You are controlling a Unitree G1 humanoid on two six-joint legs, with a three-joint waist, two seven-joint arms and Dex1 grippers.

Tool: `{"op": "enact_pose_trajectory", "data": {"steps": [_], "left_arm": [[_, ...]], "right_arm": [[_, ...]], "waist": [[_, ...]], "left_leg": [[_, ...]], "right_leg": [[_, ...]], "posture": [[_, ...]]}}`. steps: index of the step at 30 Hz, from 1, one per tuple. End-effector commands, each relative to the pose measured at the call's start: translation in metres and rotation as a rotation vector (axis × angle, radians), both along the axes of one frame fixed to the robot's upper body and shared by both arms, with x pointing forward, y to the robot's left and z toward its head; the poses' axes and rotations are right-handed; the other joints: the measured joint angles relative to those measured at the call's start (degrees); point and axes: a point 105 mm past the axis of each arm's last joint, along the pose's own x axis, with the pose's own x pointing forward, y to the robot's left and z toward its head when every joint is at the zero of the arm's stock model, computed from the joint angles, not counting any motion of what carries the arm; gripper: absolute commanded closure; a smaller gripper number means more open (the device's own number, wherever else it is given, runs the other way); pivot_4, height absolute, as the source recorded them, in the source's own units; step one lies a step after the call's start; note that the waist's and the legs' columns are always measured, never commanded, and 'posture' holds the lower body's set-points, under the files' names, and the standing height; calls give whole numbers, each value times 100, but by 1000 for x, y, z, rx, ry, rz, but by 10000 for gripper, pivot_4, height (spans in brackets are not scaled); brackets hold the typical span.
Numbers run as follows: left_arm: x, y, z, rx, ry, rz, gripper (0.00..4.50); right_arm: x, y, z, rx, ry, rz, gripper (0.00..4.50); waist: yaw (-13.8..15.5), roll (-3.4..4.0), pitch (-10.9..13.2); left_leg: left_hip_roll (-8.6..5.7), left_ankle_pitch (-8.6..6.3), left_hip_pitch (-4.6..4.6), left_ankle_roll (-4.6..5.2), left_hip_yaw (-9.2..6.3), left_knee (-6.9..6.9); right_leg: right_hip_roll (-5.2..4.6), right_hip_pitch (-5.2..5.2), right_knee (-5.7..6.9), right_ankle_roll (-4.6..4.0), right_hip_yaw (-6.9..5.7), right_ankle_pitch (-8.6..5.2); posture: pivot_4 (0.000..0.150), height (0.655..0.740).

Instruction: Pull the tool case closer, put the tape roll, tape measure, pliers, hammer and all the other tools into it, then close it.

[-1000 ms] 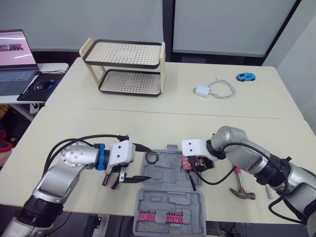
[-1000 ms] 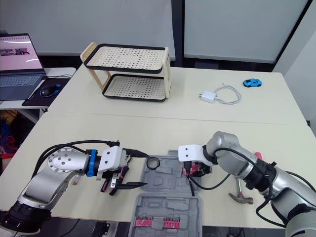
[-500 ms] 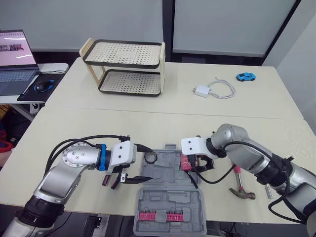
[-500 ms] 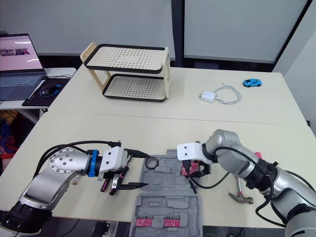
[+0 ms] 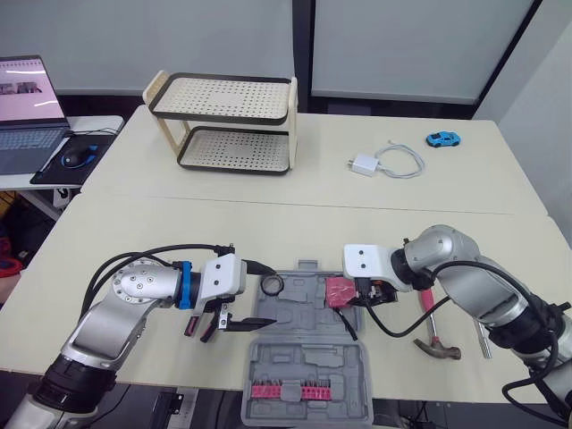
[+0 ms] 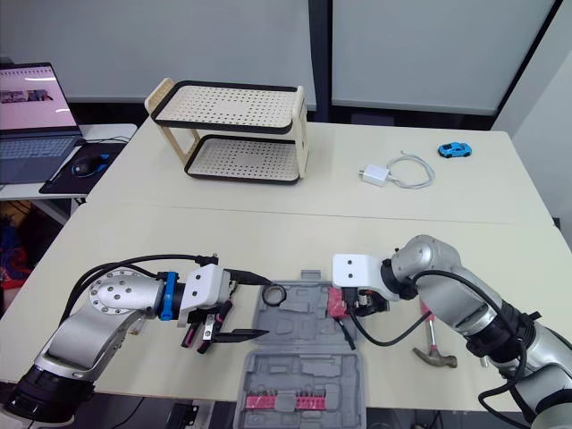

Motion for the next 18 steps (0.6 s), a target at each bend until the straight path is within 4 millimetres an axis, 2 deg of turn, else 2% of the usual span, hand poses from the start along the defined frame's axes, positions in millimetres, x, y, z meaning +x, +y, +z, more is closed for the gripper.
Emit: {"op": "enact_pose_trajectory", "data": {"steps": [1,4,13,18], "left_arm": [[2,-1,8,-19,-29,-7,0],[2,-2,8,-20,-29,-8,0],[3,-4,9,-29,-30,-8,0],[3,-5,12,-40,-33,-11,0]], "right_arm": [[1,4,10,52,-51,4,24448],[1,5,10,69,-55,-8,29156],[-3,4,4,238,-117,19,29156],[-5,-6,-8,303,-84,-44,29156]], "waist": [[-1,0,0],[1,0,0],[4,-2,-1],[4,-2,-1]], "left_leg": [[0,0,2,0,0,-1],[0,0,2,0,0,-1],[0,0,1,0,1,1],[0,0,8,1,1,5]], "right_leg": [[0,1,1,0,0,0],[0,1,2,0,0,0],[0,3,2,0,1,0],[0,8,11,0,2,0]], "posture": [[1500,7350],[1500,7350],[1500,7350],[1500,7350]]}}
